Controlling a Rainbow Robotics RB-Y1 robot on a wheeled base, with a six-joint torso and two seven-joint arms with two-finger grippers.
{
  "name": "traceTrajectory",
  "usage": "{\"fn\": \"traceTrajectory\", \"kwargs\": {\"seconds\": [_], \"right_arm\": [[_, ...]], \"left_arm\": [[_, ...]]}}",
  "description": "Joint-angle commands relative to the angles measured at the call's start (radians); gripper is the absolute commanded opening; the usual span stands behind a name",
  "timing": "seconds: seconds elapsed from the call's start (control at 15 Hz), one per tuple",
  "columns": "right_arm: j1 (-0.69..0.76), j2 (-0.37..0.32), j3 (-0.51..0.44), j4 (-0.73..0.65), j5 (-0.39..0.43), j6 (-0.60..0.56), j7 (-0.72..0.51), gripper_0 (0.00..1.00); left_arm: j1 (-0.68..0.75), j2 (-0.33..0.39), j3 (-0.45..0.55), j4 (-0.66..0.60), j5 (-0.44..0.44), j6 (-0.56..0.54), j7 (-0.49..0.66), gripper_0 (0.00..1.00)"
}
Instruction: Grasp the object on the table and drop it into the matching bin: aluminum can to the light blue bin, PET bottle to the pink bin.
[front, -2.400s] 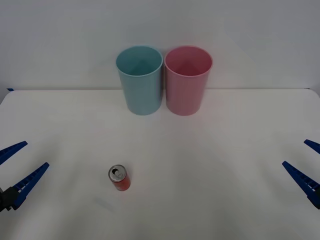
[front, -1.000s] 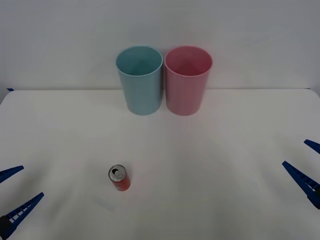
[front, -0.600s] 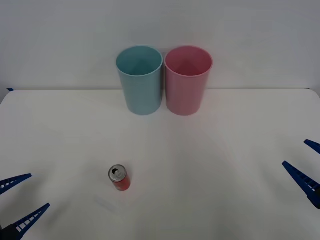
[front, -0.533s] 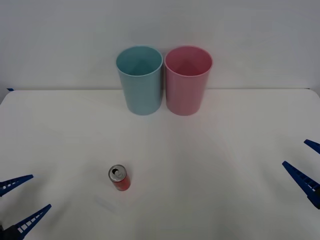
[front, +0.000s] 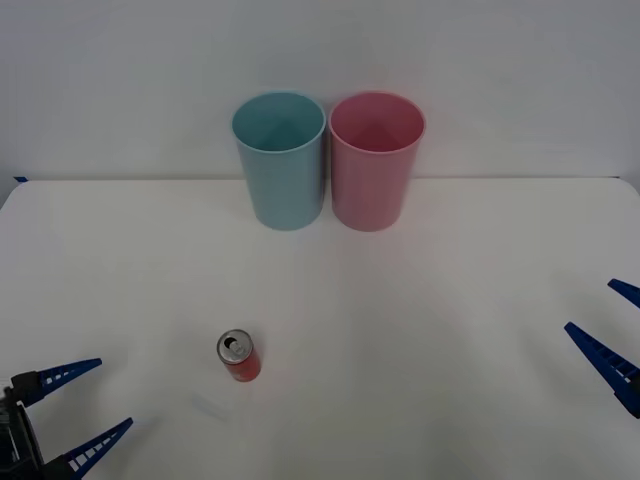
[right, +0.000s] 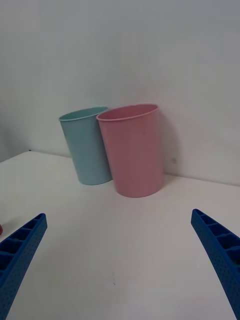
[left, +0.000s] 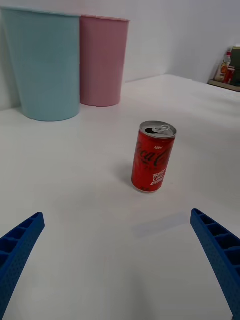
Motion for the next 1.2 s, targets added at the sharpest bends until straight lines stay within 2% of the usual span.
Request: {"fn": "traceTrajectory", "kwargs": {"seconds": [0.07, 0.4, 1.2], "right_arm": [[0.0, 0.0, 0.0, 0.0, 0.0, 0.0, 0.0, 1.0], [0.0, 0.0, 0.0, 0.0, 0.0, 0.0, 0.0, 1.0], [0.0, 0.0, 0.0, 0.0, 0.0, 0.0, 0.0, 1.0]], "left_arm": [[-0.034, -0.019, -0.03, 0.021, -0.004, 0.001, -0.003, 1.0], [-0.081, -0.121, -0.022, 0.027, -0.104, 0.003, -0.007, 1.0], [-0.173, -0.278, -0.024, 0.027, -0.285, 0.042, -0.01, 1.0]]}}
